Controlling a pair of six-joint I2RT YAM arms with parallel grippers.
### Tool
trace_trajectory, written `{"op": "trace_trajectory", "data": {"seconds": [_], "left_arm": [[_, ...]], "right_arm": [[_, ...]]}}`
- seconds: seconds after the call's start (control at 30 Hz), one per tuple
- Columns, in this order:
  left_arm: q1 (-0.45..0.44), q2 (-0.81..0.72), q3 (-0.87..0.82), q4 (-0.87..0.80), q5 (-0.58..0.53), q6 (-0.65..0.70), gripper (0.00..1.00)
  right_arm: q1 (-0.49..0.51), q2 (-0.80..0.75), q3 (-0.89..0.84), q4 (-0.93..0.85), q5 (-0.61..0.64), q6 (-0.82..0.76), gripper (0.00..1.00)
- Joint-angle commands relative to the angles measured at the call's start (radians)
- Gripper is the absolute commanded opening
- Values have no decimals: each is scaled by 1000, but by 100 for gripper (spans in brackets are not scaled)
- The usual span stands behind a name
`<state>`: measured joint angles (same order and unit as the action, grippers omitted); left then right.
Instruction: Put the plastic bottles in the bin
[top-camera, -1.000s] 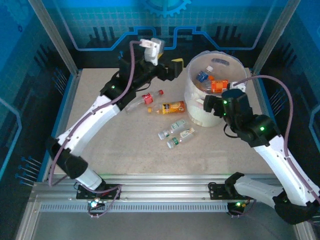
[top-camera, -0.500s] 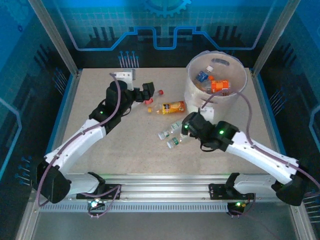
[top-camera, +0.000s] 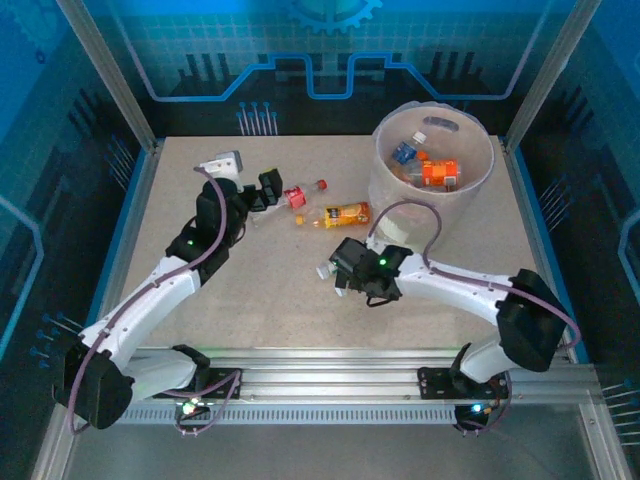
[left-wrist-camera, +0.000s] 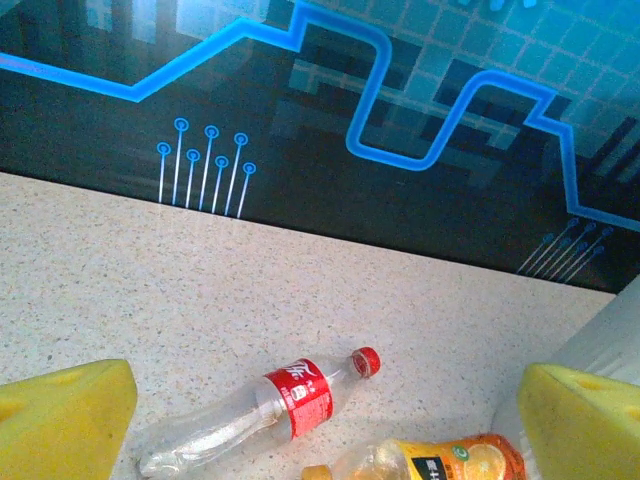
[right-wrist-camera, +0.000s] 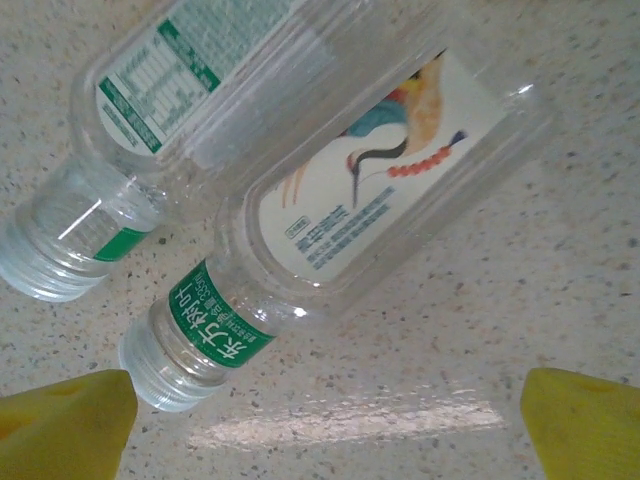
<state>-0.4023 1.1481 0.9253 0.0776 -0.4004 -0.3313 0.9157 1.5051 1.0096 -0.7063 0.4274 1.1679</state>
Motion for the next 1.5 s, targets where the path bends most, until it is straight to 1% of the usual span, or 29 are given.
{"op": "trace_trajectory", "data": {"seconds": [0.0,0.47,0.73,0.87,1.2,1.47], "left_arm": [[14,-1,-18,21,-24,-29,99],[37,29,-22,28,-10,-49,99],[40,43,-17,30,-3,-60,99],[42,45,-17,29,-3,-63,99],[42,52,-14,30,-2,-70,99],[44,56,-11,24,-1,-75,99]], "right_arm": [[-4,36,46,34,-31,14,100],[-56,151,90,30,-56,-11,100],[-69,156,57,8,-56,-5,100],[-74,153,38,-24,-61,-6,97],[-104,112,-23,-23,-86,-25,92],[-127,178,1,9,-122,-88,86]]}}
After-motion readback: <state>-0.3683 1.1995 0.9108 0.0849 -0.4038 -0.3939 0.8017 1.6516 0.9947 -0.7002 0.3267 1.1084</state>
